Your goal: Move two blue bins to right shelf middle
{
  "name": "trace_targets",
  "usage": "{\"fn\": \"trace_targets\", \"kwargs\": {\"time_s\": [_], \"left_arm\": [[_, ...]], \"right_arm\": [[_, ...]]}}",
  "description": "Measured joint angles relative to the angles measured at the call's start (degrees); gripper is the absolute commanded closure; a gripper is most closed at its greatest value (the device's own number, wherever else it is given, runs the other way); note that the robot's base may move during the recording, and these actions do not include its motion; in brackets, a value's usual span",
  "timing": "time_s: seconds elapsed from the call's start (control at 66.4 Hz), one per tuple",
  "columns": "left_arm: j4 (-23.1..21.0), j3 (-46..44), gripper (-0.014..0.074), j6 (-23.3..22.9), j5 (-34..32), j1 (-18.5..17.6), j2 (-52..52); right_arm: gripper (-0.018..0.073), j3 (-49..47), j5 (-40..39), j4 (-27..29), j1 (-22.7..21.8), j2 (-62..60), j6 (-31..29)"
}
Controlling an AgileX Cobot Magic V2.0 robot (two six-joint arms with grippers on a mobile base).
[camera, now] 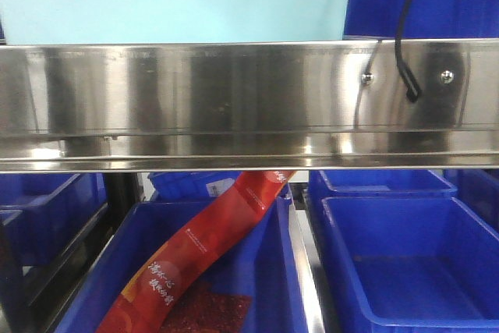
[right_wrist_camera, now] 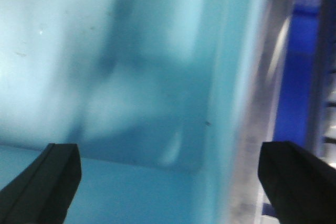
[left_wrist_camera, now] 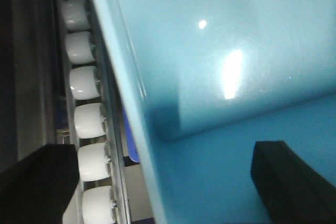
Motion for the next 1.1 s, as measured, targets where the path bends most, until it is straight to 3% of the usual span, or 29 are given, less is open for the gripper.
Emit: {"fn": "trace_targets", "kwargs": {"time_s": [0.09,0.181,0.316,0.407,0.497,0.542,0.768,1.1], "left_arm": [[0.8,0.0,0.008,0.1,0.0,0.0,-2.0],[1.9,0.0,0.008,0.3,0.2,0.0,-5.3],[3.0,0.0,0.0127,0.4,0.1,0.0,-12.3],[3.7,0.0,0.0295,0.4,-1.6,0.0,-17.0],[3.9,-0.1,0.0607,0.4,-3.3,0.0,-21.0],[3.9,-0.1,0.0713,0.4,-3.8,0.0,-22.4],[5.0,6.8,0.0707,0.5,-10.1,0.0,-28.8],[6.1,39.1,0.0707,0.5,-30.8,0.0,-45.8]], "right_arm": [[0.0007,0.0,0.0,-1.7,0.0,-2.3,0.0],[0.0078,0.0,0.0,-3.6,0.0,-5.1,0.0],[0.0305,0.0,0.0,-5.5,0.0,-9.3,0.0],[0.0511,0.0,0.0,-7.3,0.0,-12.4,0.0],[0.0729,-0.1,0.0,-9.7,0.0,-14.6,0.1],[0.0721,0.0,0.0,-10.9,0.0,-15.3,0.1],[0.0721,12.1,-3.5,-13.8,0.0,-20.5,0.2],[0.0721,47.2,-22.0,-13.8,0.0,-40.5,0.2]]}}
